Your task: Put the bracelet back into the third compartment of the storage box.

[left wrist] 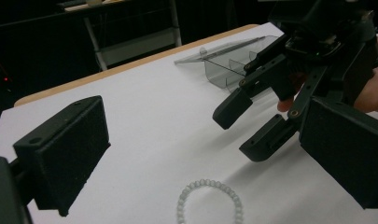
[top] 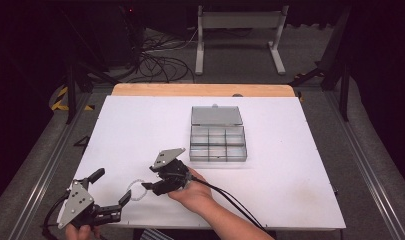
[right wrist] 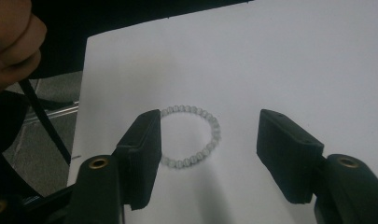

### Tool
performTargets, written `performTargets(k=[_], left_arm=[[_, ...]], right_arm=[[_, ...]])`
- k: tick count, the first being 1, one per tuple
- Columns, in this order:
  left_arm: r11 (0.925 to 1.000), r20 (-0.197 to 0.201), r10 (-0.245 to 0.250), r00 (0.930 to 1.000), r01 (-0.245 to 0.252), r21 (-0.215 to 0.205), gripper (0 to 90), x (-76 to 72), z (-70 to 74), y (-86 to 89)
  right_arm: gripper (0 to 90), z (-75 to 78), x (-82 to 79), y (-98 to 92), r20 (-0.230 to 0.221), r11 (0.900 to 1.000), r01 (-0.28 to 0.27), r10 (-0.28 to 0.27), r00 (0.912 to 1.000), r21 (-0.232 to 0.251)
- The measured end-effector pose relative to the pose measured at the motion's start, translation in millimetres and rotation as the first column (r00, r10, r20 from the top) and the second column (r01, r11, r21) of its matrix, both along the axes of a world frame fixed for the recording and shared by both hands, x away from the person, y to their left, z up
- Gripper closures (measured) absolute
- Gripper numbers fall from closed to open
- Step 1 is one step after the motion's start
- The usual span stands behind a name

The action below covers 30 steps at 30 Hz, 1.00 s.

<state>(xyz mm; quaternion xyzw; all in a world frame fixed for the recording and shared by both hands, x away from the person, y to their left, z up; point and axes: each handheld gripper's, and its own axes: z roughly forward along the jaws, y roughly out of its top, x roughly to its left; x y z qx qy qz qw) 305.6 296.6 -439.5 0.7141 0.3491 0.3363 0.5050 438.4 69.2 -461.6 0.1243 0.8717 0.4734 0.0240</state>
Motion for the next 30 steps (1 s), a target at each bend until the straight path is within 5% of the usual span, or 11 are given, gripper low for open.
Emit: performTargets(k=[17,30], left_arm=[[1.0,-0.006,-0.005,1.0,0.005,0.0,2.3,1.4,-0.8,0.0],[1.0,-0.008,0.0,1.0,0.0,-0.007,2.3,1.9,-1.2,0.9]], right_arm=[[48.4,-23.6,5.5,19.6,-0.032,0.999,0.021,-0.021,0.9993,-0.028],[66.1,-35.8,4.4,36.4,-0.019,0.995,0.041,-0.043,0.9989,-0.093]])
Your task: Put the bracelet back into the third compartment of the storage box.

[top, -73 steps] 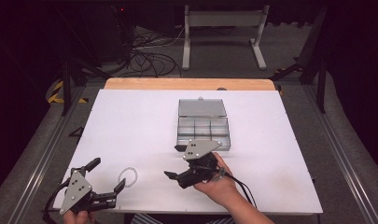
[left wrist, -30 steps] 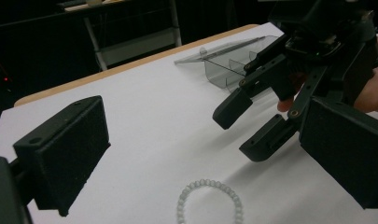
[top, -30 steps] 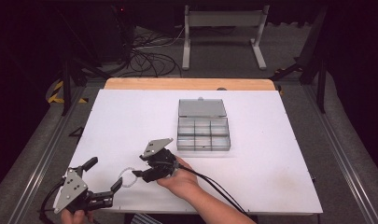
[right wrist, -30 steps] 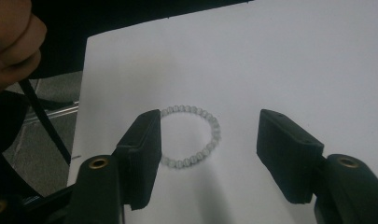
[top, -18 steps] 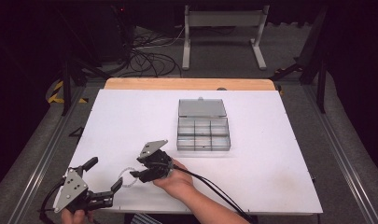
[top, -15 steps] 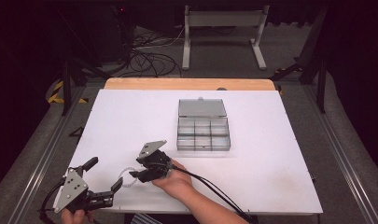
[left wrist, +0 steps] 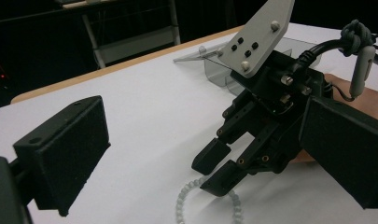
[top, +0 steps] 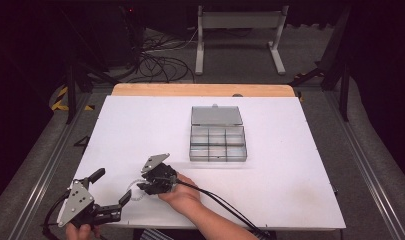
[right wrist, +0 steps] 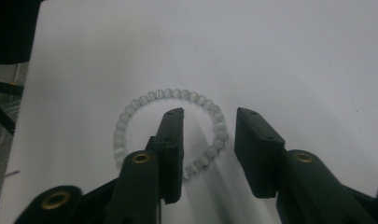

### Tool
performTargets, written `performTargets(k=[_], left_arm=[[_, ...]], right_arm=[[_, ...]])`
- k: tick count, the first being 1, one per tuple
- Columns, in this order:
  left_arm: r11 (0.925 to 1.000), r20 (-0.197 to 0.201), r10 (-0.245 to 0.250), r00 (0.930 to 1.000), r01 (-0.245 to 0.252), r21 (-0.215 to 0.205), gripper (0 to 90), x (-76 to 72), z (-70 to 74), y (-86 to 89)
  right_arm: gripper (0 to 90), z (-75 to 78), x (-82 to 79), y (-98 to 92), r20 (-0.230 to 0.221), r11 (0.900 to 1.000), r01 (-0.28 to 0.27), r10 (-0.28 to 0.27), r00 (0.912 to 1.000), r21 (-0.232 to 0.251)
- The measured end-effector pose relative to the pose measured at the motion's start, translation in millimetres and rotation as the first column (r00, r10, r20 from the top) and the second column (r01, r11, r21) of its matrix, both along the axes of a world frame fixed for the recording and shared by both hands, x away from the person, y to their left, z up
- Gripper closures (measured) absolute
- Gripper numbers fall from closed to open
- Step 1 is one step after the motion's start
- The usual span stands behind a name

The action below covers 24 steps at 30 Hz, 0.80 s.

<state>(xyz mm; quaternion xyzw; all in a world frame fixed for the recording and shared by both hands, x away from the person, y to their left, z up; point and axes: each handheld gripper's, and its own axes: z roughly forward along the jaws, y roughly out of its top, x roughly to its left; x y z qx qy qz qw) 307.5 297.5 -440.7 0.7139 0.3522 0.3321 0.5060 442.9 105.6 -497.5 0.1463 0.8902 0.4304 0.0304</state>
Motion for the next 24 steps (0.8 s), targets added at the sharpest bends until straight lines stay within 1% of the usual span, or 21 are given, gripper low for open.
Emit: performTargets(k=[1,2,3,4,6,8,9,10,12,15,18,24], left_arm=[[1.0,0.0,0.0,1.0,0.0,0.002,2.3,0.0,0.0,0.0],[1.0,0.0,-0.002,1.0,0.002,0.001,2.3,-0.1,0.0,-0.1],[1.0,-0.003,-0.002,1.0,0.002,0.0,2.3,-0.2,-0.1,-0.3],[1.0,-0.003,-0.001,1.0,0.001,0.0,2.3,-0.1,-0.1,-0.3],[1.0,-0.004,-0.001,1.0,0.001,-0.001,2.2,-0.1,-0.1,-0.3],[1.0,-0.003,-0.001,1.0,0.001,0.0,2.3,-0.2,-0.1,-0.3],[1.0,-0.002,-0.002,1.0,0.002,0.0,2.3,-0.2,0.0,-0.3],[1.0,-0.003,-0.001,1.0,0.001,0.001,2.3,-0.3,0.0,-0.3],[1.0,-0.003,-0.001,1.0,0.001,0.001,2.3,-0.1,-0.1,-0.2],[1.0,-0.002,-0.001,1.0,0.001,0.007,2.3,0.2,-0.1,0.1],[1.0,-0.004,-0.001,1.0,0.001,0.0,2.3,0.0,-0.4,-0.2],[1.0,-0.003,0.0,1.0,0.0,0.001,2.3,0.1,-0.3,0.1]], right_arm=[[68.9,0.1,-0.6,0.6,0.004,1.0,0.003,-0.003,1.0,-0.004],[73.3,-0.1,-1.6,1.6,0.017,1.0,0.009,-0.008,0.9998,-0.017],[73.3,-0.1,-1.6,1.6,0.017,1.0,0.009,-0.008,0.9998,-0.017],[76.1,-0.1,-2.1,1.9,0.027,1.0,0.015,-0.014,0.9995,-0.023],[80.9,-0.1,-3.0,2.6,0.034,0.999,0.024,-0.023,0.9992,-0.027],[85.5,-0.1,-4.3,3.2,0.05,0.999,0.025,-0.023,0.9985,-0.035],[85.5,-0.2,-4.7,3.5,0.064,0.999,0.024,-0.022,0.9977,-0.039],[85.5,-0.2,-4.7,3.5,0.064,0.999,0.024,-0.022,0.9977,-0.039],[85.9,-0.3,-5.9,4.0,0.078,0.999,0.023,-0.019,0.9968,-0.041],[86.0,0.1,-6.0,4.0,0.076,0.999,0.022,-0.019,0.9969,-0.041],[86.0,0.6,-7.1,4.2,0.078,0.999,0.016,-0.013,0.9969,-0.038],[86.0,8.1,-10.0,2.8,0.085,1.0,0.002,-0.002,0.9964,-0.009]])
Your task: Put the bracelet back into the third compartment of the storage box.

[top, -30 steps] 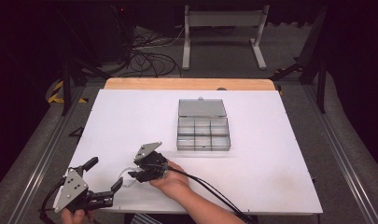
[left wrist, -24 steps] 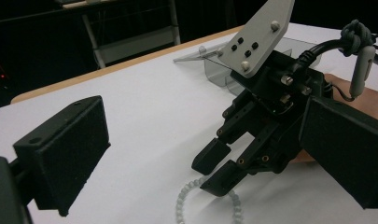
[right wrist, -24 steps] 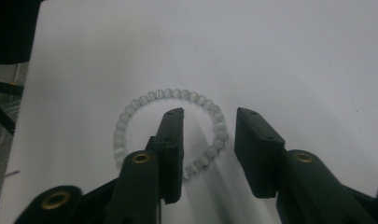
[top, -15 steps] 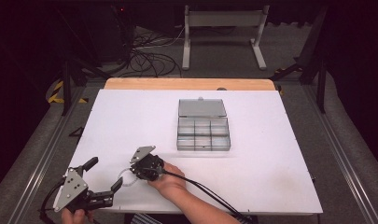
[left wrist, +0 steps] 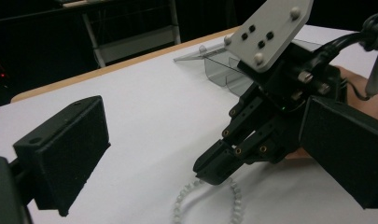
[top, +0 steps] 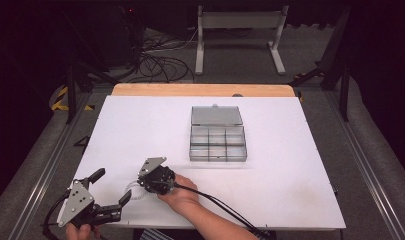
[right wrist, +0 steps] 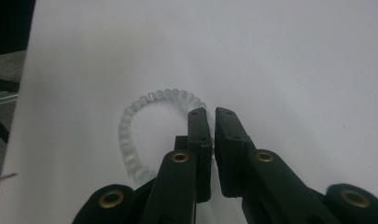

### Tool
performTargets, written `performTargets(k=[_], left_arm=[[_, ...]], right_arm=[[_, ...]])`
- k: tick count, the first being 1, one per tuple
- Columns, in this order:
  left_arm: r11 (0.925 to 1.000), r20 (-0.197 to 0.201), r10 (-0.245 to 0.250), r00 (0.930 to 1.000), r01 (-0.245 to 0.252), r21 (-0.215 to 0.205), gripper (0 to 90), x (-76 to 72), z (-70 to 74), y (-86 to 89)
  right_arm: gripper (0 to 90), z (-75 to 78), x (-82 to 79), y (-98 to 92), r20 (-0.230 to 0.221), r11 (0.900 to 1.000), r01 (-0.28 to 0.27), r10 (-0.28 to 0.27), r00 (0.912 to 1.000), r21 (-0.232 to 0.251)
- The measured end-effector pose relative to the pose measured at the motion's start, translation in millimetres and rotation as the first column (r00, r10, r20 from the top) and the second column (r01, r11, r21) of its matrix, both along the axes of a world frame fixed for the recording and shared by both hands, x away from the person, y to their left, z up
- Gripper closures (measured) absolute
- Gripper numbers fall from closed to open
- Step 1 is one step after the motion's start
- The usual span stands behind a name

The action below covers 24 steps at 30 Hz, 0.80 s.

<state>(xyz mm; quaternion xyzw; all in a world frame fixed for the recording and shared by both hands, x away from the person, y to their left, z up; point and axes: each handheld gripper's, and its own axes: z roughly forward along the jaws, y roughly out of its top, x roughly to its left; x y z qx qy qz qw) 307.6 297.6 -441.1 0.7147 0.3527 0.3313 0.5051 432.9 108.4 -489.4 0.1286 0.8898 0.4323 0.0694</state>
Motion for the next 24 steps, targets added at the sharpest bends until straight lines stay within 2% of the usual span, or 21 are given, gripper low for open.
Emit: performTargets(k=[8,14,24], left_arm=[[1.0,-0.005,0.002,1.0,-0.002,-0.003,2.2,-0.3,-0.3,-0.9],[1.0,-0.002,0.003,1.0,-0.003,0.0,2.3,-0.2,-0.2,-0.9],[1.0,0.0,0.003,1.0,-0.003,0.004,2.3,0.0,-0.1,-0.9]], right_arm=[[86.0,18.9,-4.9,-8.2,-0.005,0.999,-0.02,0.021,0.9998,0.043],[86.0,35.9,-9.1,-18.2,0.018,0.996,-0.035,0.034,0.9993,0.077],[86.0,55.1,-12.0,-32.8,0.041,0.993,-0.044,0.04,0.9984,0.108]])
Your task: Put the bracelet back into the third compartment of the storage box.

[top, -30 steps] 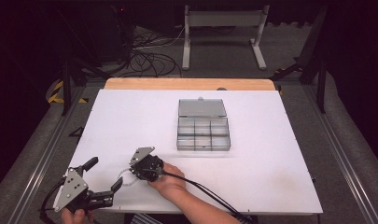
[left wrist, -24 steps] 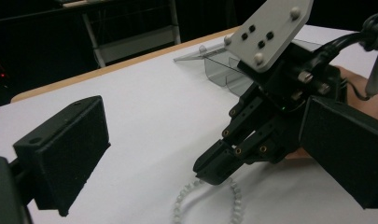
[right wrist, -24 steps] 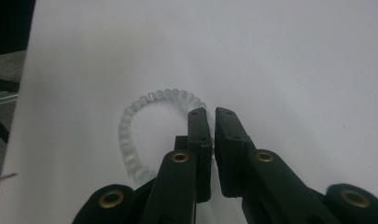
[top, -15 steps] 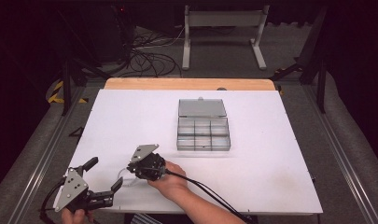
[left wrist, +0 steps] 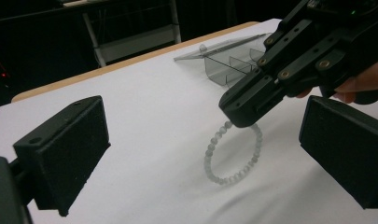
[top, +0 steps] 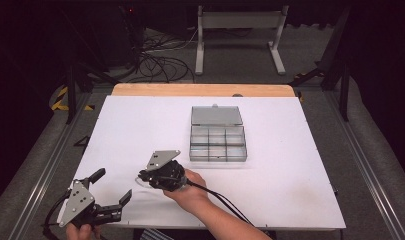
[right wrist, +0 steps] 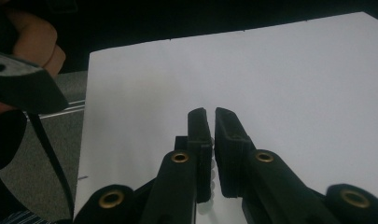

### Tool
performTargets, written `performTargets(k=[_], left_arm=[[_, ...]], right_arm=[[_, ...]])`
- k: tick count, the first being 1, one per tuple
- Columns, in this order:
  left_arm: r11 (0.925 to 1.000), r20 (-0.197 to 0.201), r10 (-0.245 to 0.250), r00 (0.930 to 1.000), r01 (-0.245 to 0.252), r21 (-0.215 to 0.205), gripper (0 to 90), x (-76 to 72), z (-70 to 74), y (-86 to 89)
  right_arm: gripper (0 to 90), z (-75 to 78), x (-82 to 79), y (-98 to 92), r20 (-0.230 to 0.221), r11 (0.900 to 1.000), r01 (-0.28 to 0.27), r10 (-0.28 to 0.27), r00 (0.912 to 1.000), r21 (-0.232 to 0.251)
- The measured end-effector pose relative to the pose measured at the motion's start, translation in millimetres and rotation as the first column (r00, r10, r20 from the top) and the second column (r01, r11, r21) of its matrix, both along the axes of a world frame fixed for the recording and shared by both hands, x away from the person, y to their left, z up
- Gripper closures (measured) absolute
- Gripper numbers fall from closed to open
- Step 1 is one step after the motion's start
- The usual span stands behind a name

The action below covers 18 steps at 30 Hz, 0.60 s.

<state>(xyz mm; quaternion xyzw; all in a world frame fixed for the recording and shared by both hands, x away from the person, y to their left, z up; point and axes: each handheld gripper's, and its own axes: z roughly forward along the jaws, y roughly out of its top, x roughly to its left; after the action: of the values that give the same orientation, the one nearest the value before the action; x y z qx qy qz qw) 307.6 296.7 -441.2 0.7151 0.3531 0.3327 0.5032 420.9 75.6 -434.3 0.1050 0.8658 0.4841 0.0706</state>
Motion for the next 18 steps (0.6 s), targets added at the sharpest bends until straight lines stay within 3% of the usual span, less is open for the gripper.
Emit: performTargets(k=[18], left_arm=[[1.0,-0.001,-0.003,1.0,0.003,0.006,2.3,0.5,-0.1,-0.4]], right_arm=[[86.0,24.5,1.2,-24.3,0.002,0.999,0.024,-0.024,0.9997,0.046]])
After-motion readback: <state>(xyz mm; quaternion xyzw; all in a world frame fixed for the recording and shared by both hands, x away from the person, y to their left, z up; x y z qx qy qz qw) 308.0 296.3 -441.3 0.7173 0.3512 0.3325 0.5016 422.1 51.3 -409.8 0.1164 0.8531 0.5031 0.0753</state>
